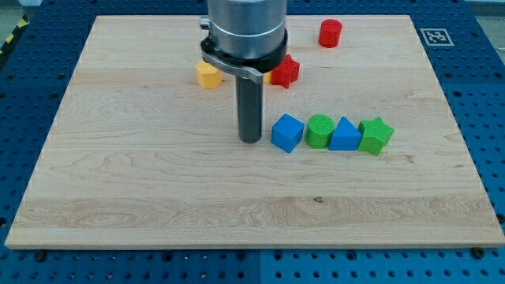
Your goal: Slide the yellow hexagon closer to the yellow heart
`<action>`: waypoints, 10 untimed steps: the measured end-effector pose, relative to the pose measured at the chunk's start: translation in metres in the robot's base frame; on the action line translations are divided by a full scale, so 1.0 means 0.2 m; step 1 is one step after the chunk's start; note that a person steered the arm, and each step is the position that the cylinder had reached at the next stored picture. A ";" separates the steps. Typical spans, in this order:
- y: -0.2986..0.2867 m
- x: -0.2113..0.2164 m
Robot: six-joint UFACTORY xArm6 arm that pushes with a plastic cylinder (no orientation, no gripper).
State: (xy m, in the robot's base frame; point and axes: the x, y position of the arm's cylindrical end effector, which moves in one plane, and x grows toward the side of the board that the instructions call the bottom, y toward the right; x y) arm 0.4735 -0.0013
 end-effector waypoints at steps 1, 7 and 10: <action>0.10 0.00; -0.89 -0.45; -0.40 -0.58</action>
State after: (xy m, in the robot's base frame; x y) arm 0.3581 -0.0818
